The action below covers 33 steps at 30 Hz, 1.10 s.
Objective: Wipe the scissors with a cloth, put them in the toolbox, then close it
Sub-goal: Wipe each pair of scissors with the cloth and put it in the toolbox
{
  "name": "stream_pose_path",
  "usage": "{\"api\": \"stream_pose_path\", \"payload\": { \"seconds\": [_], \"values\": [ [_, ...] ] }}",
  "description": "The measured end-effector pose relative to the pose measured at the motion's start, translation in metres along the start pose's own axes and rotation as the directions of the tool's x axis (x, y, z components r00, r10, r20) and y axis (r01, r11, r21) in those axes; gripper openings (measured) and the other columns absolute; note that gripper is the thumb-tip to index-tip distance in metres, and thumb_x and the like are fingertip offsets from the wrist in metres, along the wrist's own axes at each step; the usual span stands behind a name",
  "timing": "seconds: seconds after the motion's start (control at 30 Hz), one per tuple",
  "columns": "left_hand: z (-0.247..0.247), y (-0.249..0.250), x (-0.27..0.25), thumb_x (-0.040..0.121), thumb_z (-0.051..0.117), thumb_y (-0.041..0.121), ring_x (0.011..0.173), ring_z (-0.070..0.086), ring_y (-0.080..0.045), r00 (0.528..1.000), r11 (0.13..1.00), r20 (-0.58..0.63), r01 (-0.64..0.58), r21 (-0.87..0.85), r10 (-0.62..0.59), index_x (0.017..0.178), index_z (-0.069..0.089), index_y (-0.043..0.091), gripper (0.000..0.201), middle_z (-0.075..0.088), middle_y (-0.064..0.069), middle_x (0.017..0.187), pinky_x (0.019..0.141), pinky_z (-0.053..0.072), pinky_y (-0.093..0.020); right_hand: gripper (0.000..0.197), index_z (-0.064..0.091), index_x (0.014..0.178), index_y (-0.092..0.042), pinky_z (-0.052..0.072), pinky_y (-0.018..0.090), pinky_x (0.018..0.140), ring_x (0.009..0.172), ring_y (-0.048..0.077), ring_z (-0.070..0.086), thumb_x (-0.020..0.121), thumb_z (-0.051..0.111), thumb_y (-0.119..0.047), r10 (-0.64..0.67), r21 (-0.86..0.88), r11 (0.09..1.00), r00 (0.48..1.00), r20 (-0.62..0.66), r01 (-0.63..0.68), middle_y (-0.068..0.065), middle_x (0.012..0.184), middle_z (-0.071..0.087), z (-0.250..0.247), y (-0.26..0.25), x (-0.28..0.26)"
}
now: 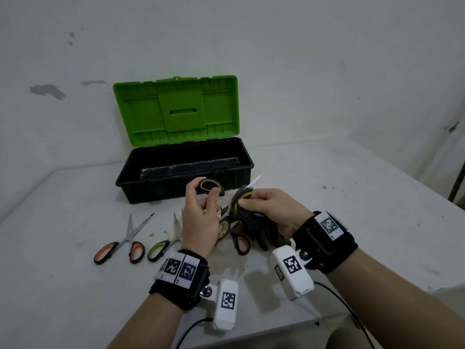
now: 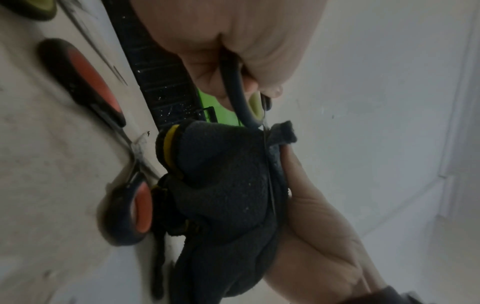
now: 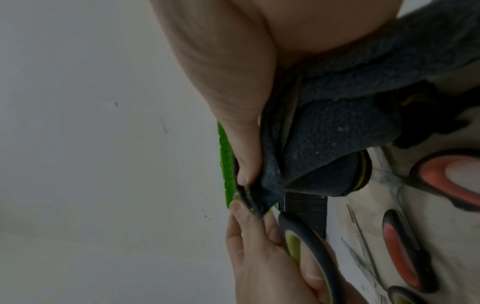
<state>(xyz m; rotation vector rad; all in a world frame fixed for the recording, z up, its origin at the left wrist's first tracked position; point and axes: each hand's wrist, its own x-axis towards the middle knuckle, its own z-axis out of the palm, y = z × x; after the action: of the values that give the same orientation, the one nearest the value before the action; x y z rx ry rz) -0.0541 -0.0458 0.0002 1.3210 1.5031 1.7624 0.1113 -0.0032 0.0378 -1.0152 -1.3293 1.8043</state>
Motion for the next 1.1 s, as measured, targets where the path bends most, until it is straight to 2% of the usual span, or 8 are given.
{"api": "stream_pose_path", "payload": {
  "seconds": [0.27,0.33,0.47,0.53,0.67,0.83,1.0,1.1],
  "values": [
    [0.000,0.001,0.001,0.100,0.053,0.039,0.044,0.037,-0.013,0.999,0.999,0.018,0.027,-0.020,-0.027,0.119,0.048,0.045,0.020,0.044,0.008,0.052,0.046,0.034,-0.034,0.030,0.063,0.106,0.007,0.055,0.032,0.070,0.079,0.028,0.067,0.084,0.073,-0.012,-0.039,0.106,0.993,0.991,-0.124,0.053,0.024,0.094,0.069,0.000,-0.003,0.008],
    [-0.001,0.003,0.001,0.101,0.053,0.038,0.043,0.036,-0.011,1.000,0.999,0.015,0.024,-0.024,-0.024,0.122,0.049,0.040,0.022,0.044,0.009,0.053,0.045,0.032,-0.031,0.018,0.067,0.098,0.006,0.060,0.029,0.067,0.072,0.023,0.071,0.087,0.069,-0.009,-0.056,0.190,0.978,0.988,-0.147,0.084,0.019,0.087,0.073,-0.004,-0.009,0.007],
    [-0.004,0.006,-0.002,0.101,0.053,0.033,0.041,0.033,-0.011,0.999,0.996,0.009,0.044,-0.072,-0.043,0.124,0.049,0.035,0.023,0.043,0.005,0.054,0.040,0.030,-0.026,0.010,0.071,0.095,-0.004,0.059,0.036,0.082,0.077,0.022,0.071,0.090,0.065,-0.011,-0.121,0.305,0.934,0.969,-0.215,0.184,0.015,0.091,0.074,-0.019,-0.018,0.009],
    [-0.006,0.003,-0.003,0.101,0.053,0.033,0.042,0.032,-0.014,0.999,0.995,-0.004,0.050,-0.088,-0.051,0.123,0.050,0.036,0.023,0.041,0.003,0.054,0.041,0.030,-0.028,0.011,0.071,0.094,-0.004,0.061,0.032,0.074,0.075,0.020,0.072,0.092,0.063,-0.012,-0.129,0.342,0.916,0.961,-0.245,0.210,0.012,0.087,0.075,-0.026,-0.020,0.008],
    [-0.009,-0.002,-0.001,0.101,0.053,0.033,0.043,0.031,-0.015,0.997,0.992,-0.043,0.066,-0.103,-0.071,0.121,0.050,0.038,0.020,0.041,0.004,0.053,0.042,0.030,-0.029,0.015,0.070,0.096,-0.003,0.060,0.029,0.066,0.072,0.020,0.071,0.092,0.063,-0.015,-0.085,0.213,0.970,0.986,-0.145,0.115,0.013,0.084,0.074,-0.024,-0.013,0.000],
    [0.000,0.001,-0.001,0.100,0.054,0.039,0.046,0.036,-0.018,0.999,0.997,-0.019,0.038,-0.064,-0.039,0.115,0.049,0.049,0.019,0.044,0.003,0.055,0.048,0.036,-0.038,0.014,0.069,0.075,-0.009,0.054,0.030,0.064,0.066,0.020,0.067,0.087,0.071,-0.017,-0.045,-0.063,0.997,0.998,-0.053,0.042,0.013,0.080,0.072,-0.001,-0.006,-0.001],
    [0.000,0.002,-0.003,0.099,0.054,0.041,0.046,0.037,-0.019,1.000,0.999,-0.008,0.028,-0.034,-0.028,0.114,0.048,0.052,0.020,0.044,0.005,0.054,0.048,0.038,-0.040,0.014,0.069,0.071,-0.012,0.052,0.032,0.066,0.073,0.027,0.065,0.083,0.075,-0.015,-0.016,-0.036,0.999,0.997,-0.076,0.013,0.019,0.087,0.069,0.000,-0.004,0.003],
    [-0.002,0.001,-0.003,0.100,0.054,0.041,0.046,0.035,-0.020,0.999,0.998,0.001,0.038,-0.045,-0.038,0.116,0.048,0.049,0.019,0.043,0.003,0.054,0.048,0.037,-0.040,0.009,0.069,0.085,-0.004,0.056,0.028,0.062,0.070,0.024,0.068,0.086,0.071,-0.013,-0.037,0.062,0.997,0.993,-0.110,0.044,0.018,0.086,0.070,-0.002,-0.008,0.002]
  ]
}}
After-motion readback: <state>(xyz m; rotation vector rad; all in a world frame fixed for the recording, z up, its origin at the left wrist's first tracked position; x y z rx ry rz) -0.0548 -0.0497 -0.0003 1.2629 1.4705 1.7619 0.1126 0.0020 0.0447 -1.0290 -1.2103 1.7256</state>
